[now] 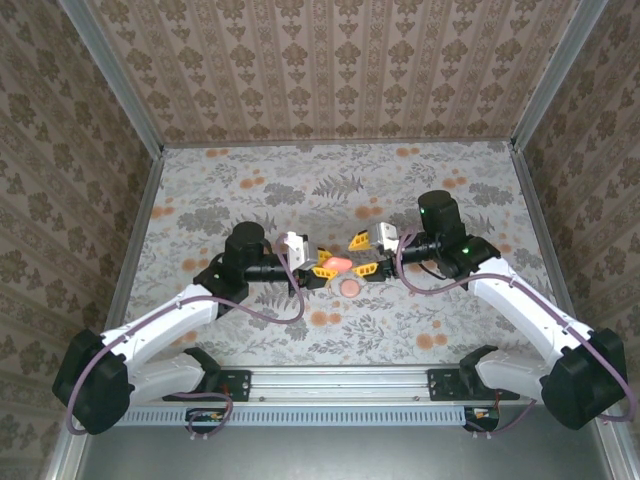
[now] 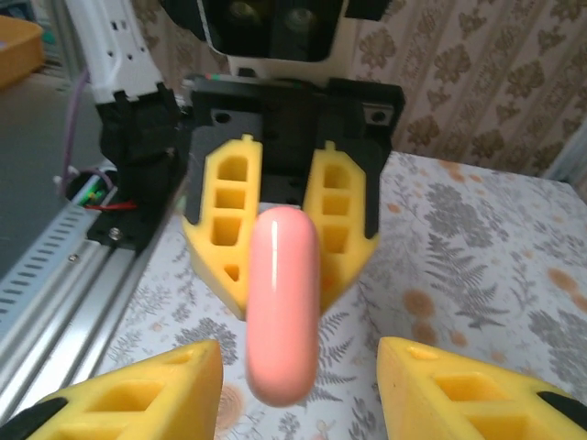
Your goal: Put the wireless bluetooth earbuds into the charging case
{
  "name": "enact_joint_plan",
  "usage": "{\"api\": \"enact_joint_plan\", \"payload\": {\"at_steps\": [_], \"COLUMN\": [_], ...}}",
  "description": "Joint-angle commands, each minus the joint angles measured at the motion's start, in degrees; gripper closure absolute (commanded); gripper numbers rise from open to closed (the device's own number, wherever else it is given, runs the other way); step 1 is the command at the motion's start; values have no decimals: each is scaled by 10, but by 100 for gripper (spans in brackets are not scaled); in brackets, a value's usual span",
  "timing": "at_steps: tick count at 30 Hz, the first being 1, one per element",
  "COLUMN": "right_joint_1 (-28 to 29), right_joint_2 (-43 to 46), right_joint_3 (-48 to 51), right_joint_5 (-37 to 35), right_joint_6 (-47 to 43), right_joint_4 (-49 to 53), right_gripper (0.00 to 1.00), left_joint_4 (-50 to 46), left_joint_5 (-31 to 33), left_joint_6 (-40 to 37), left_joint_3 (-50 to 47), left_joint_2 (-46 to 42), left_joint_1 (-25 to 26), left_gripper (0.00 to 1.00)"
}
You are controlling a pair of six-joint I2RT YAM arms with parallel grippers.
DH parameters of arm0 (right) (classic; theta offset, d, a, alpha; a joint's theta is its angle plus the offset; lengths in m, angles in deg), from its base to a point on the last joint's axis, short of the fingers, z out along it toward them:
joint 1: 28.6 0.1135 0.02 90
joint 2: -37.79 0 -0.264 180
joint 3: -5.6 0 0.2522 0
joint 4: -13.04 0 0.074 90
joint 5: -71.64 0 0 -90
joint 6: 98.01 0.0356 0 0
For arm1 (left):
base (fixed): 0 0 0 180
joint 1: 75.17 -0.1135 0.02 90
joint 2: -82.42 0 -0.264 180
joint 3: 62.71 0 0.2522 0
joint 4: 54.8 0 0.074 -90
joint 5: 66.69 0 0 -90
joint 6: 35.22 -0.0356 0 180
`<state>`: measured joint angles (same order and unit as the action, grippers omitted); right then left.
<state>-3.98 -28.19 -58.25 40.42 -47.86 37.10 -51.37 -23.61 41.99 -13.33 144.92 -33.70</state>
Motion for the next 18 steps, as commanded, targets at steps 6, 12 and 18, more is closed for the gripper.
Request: {"api": "enact_joint_plan", "payload": {"at_steps": [6, 12, 18], "right_joint_1": [5, 17, 24], "right_joint_2": [-19, -18, -24], "right_joint_3": [-23, -20, -25], "right_joint_5": [69, 39, 23], "right_joint_6": [18, 18, 25], "right_joint_4": [14, 12, 7], "right_gripper": [52, 55, 59], "left_joint_4": [55, 65, 64], "left_joint_5": [-21, -25, -27], "left_joint_6": [30, 36, 33], "left_joint_3": [-13, -12, -12], "left_joint_2": [-13, -13, -18], "left_joint_1": [-6, -6, -6], "left_gripper": [76, 76, 77]}}
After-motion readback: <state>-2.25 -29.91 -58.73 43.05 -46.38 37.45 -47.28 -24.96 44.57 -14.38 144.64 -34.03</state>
